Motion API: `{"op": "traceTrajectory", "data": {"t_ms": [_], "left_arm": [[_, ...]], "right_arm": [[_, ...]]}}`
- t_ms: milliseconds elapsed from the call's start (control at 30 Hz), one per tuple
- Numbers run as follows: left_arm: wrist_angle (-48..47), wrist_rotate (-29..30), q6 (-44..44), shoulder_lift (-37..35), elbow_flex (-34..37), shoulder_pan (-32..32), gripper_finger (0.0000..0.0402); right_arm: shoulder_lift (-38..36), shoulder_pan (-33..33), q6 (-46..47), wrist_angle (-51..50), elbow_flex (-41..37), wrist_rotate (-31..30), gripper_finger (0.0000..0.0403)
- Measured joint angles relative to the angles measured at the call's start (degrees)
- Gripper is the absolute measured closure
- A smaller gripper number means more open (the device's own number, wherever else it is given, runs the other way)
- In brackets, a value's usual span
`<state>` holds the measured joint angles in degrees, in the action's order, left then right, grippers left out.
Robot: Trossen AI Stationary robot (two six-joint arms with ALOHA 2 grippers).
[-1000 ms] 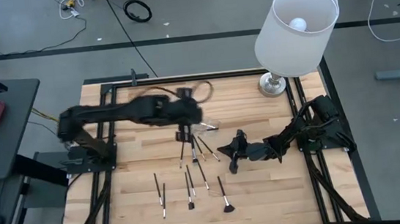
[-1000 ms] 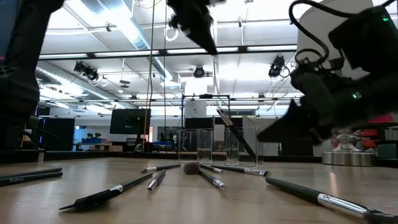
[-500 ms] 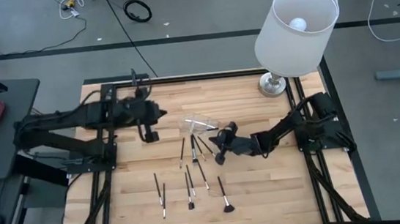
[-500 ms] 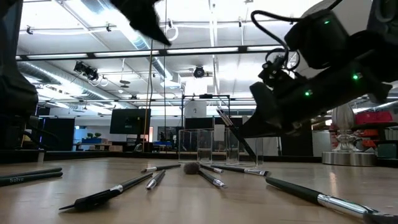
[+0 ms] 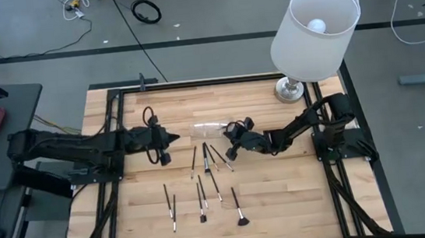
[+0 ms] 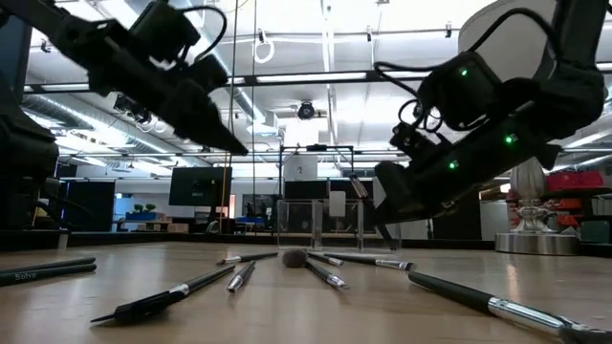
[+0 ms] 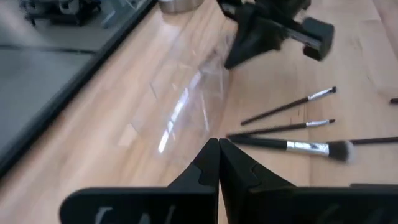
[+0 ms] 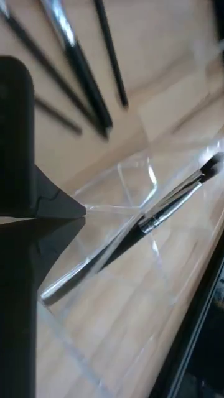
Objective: Put items in baskets/containers
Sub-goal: Adjust the transparent organizer on the table, then put the black eyeshadow brush into the transparent organizer
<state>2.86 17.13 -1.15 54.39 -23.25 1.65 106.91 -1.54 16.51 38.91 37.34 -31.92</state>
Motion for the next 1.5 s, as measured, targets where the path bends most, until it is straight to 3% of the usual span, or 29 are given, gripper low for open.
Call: {"op": "traceTrajectory", "data": {"t_ms": [267,500,667,800,900,1033,1267,1500], "left_arm": [[9.34,0.17,-3.06,0.00,6.76,0.00,0.0392],[9.15,-3.48,-6.62,0.00,6.82,0.00,0.0391],[9.13,-4.29,-7.24,0.00,6.82,0.00,0.0390],[9.13,-3.88,-7.58,0.00,6.82,0.00,0.0390],[9.13,-3.87,-7.57,0.00,6.82,-0.02,0.0390],[9.13,-3.87,-7.67,0.02,6.82,-0.02,0.0390],[8.95,-3.87,-7.67,0.02,6.82,-0.02,0.0390],[8.89,-3.87,-7.66,0.02,6.82,0.00,0.0390]], "right_arm": [[-0.02,1.21,-2.26,2.80,0.04,1.55,0.0403],[-1.71,-4.75,-1.20,3.73,0.05,3.16,0.0402],[-1.54,-11.54,3.70,0.18,2.46,-2.18,0.0403],[-1.31,-16.30,7.36,-9.95,6.43,-6.24,0.0403],[-1.31,-19.46,9.94,-18.84,10.21,-13.16,0.0403],[-1.26,-21.95,20.23,-26.63,13.79,-18.04,0.0403],[3.65,-23.78,24.93,-25.29,14.05,-21.11,0.0403],[7.39,-23.36,19.70,-20.54,14.03,-21.24,0.0385]]}}
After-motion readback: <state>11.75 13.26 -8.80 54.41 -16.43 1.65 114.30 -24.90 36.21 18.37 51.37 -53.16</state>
